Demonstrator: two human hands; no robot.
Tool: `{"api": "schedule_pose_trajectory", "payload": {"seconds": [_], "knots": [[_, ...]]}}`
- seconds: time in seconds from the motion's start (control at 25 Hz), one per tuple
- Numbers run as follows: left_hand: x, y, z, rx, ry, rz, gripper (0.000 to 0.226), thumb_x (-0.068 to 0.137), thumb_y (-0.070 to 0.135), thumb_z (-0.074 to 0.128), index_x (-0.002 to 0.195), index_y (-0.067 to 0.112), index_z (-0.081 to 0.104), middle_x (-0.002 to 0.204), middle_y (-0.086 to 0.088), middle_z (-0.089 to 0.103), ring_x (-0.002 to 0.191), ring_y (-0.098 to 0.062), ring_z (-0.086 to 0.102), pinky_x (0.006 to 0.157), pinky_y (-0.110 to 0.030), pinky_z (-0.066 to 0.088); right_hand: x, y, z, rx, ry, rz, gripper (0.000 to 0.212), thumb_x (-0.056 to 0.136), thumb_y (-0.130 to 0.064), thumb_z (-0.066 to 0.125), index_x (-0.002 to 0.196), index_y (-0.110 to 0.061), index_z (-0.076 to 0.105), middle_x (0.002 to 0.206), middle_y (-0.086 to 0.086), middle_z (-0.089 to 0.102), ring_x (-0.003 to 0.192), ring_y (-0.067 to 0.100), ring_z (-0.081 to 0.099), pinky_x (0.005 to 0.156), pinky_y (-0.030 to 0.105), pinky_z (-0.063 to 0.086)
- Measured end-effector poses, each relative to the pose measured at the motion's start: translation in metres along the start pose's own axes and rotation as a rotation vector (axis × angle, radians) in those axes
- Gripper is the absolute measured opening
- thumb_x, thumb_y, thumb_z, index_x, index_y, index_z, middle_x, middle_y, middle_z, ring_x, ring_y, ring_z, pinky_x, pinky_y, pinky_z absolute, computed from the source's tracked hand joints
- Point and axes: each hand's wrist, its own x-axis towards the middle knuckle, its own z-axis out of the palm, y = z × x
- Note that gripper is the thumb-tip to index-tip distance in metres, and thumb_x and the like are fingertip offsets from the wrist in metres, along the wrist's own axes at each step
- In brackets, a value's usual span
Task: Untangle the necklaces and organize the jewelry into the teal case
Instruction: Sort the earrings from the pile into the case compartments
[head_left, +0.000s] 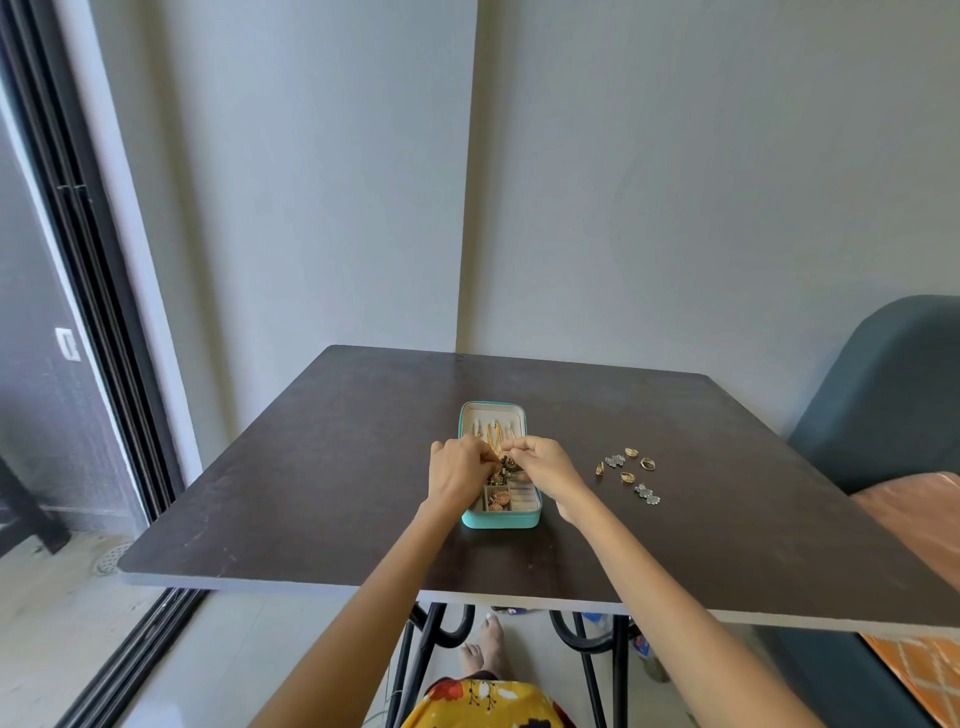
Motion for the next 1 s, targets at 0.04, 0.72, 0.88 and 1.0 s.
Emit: {"api": "schedule_pose_trajectory", "payload": {"seconds": [0.04,0.72,0.88,1.0], "knots": [[0.000,0.000,0.000,0.012,0.009,0.007,0.020,0.091,0.023,0.058,0.102,0.022,0.073,0.107,0.001,0.071,0.095,-0.017,0.064,0.092,-0.031,0.032,0.000,0.000,0.000,-0.012,0.000,-0.002,0.023,0.096,-0.012,0.048,0.109,-0.017,0.067,0.110,-0.005,0.062,0.102,0.012,0.060,0.081,0.022,0.051],[-0.004,-0.007,-0.007,0.172,-0.010,0.087,0.031,0.092,0.020,0.045,0.107,0.027,0.071,0.111,0.002,0.067,0.097,-0.017,0.056,0.083,-0.031,0.029,0.008,-0.009,0.008,-0.382,0.022,-0.061,0.017,0.088,-0.026,0.065,0.100,-0.015,0.070,0.104,0.001,0.070,0.092,0.015,0.066,0.077,0.026,0.055],[-0.006,-0.012,-0.004,0.200,-0.022,0.108,0.031,0.091,0.023,0.045,0.108,0.030,0.069,0.117,0.002,0.061,0.101,-0.018,0.051,0.082,-0.032,0.028,0.004,-0.009,0.004,-0.278,0.066,-0.064,0.012,0.092,-0.019,0.056,0.098,-0.016,0.066,0.104,0.004,0.069,0.085,0.015,0.066,0.062,0.022,0.054],[-0.007,-0.015,-0.001,0.208,-0.029,0.132,0.026,0.089,0.028,0.049,0.107,0.030,0.067,0.119,0.002,0.059,0.104,-0.018,0.049,0.084,-0.031,0.029,-0.001,-0.005,0.001,-0.377,0.076,-0.090,0.016,0.093,-0.016,0.051,0.101,-0.017,0.065,0.101,0.000,0.071,0.093,0.014,0.065,0.076,0.029,0.053]]}}
